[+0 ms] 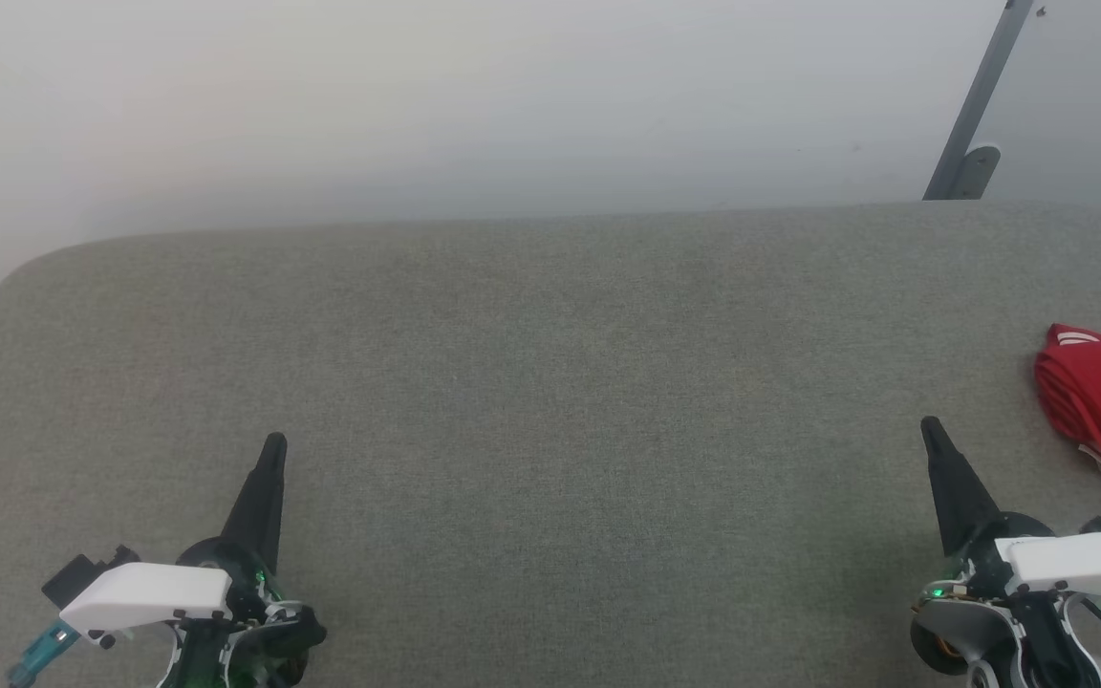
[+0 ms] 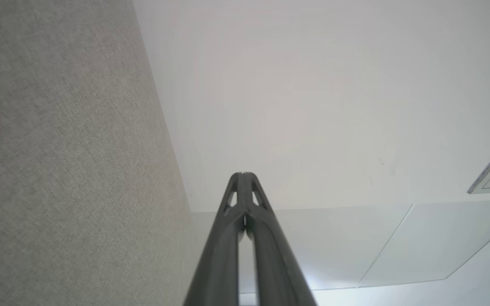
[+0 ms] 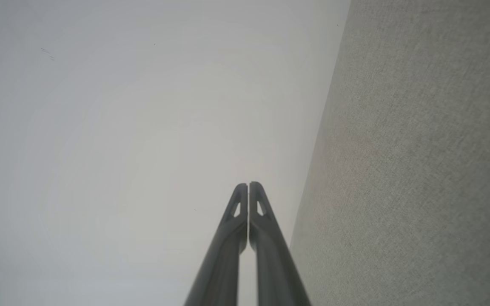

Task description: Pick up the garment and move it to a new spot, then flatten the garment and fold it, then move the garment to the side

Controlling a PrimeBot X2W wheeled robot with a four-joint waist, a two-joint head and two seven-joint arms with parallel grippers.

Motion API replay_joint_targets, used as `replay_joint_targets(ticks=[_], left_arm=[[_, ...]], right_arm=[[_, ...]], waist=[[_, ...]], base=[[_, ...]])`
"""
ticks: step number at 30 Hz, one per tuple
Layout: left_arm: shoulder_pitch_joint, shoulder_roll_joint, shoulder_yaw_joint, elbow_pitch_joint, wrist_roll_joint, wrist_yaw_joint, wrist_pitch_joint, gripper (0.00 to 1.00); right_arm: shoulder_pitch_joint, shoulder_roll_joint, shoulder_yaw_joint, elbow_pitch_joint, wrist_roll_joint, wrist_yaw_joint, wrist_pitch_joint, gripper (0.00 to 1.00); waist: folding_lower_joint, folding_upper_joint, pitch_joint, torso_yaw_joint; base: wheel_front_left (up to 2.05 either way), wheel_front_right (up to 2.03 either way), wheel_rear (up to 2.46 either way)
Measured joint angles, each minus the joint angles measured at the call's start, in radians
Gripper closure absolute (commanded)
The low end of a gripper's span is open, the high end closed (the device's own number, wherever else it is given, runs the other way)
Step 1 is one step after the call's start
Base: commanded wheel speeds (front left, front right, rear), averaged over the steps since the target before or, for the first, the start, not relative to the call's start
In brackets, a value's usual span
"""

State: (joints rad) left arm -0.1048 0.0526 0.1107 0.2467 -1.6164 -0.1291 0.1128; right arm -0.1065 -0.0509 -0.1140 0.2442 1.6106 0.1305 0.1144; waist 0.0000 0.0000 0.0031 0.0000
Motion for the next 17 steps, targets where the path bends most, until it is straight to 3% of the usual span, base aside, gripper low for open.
replay_joint_targets(ticks=[17], left_arm=[[0.0,0.0,0.001,0.0,0.001,0.0,0.001,1.0]], right_arm=[[0.0,0.0,0.0,0.0,0.0,0.0,0.0,1.0]], waist=[[0.0,0.0,0.0,0.0]], base=[[0.0,0.0,0.0]])
